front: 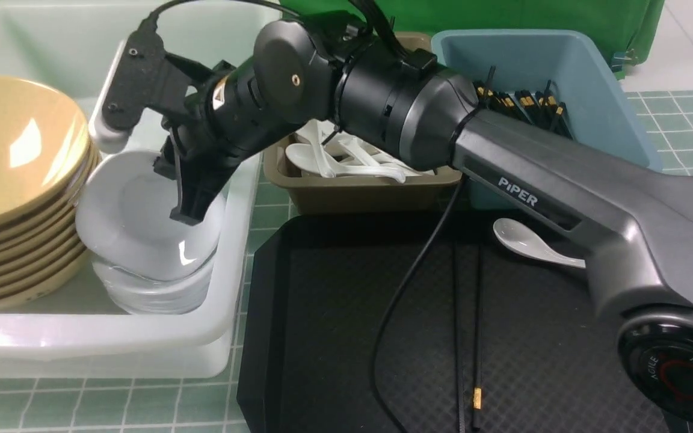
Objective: On blue table put chopsticks spoon bowls plates into blue grey white boxes.
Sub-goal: 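Place the white bowl into the white bin on top of the stacked bowls with the right gripper, then reach down and grasp the white spoon resting in the bowl with the right gripper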
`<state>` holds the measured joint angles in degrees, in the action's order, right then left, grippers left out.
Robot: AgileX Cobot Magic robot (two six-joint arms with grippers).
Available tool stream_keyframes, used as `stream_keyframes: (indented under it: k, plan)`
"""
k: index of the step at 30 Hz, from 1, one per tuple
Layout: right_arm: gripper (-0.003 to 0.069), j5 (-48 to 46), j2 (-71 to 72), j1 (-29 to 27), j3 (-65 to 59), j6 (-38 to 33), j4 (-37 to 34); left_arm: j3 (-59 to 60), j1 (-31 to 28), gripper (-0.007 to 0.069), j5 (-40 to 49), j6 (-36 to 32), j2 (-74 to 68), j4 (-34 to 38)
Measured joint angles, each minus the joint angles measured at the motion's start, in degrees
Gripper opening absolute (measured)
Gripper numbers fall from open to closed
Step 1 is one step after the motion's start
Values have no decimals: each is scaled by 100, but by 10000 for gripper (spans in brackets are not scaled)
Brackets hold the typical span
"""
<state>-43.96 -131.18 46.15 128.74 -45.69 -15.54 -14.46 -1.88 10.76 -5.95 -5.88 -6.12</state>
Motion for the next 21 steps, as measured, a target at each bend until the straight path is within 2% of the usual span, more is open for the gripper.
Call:
stream_keyframes:
  k: [2, 3, 6, 7, 8, 10, 12, 15, 17, 21]
  plan:
    - [215, -56, 7, -31, -117, 10, 12, 0, 0, 3, 0, 0, 0, -5]
    - [224, -69, 13, -30, -131, 23, 12, 0, 0, 3, 0, 0, 0, -5]
    - [385, -233, 219, -135, -377, 264, 7, 4, 0, 3, 0, 0, 0, -5]
    - [393, -245, 219, -146, -388, 264, 7, 4, 0, 3, 0, 0, 0, -5]
    - [443, -412, 456, -253, -453, 363, 0, 4, 0, 3, 0, 0, 0, -5]
    - [476, -631, 907, -449, -517, 389, -4, 4, 0, 3, 0, 0, 0, -5]
    - [485, -772, 1195, -572, -578, 398, -6, 4, 0, 3, 0, 0, 0, -5]
    - [474, -935, 2615, -1235, -938, 448, 2, 4, 0, 3, 0, 0, 0, -5]
    - [440, -1137, 3175, -1677, -1192, 503, 80, 4, 0, 3, 0, 0, 0, -5]
    - [337, -1843, 3843, -2566, -1955, 1118, 276, 4, 0, 3, 0, 5, 0, -5]
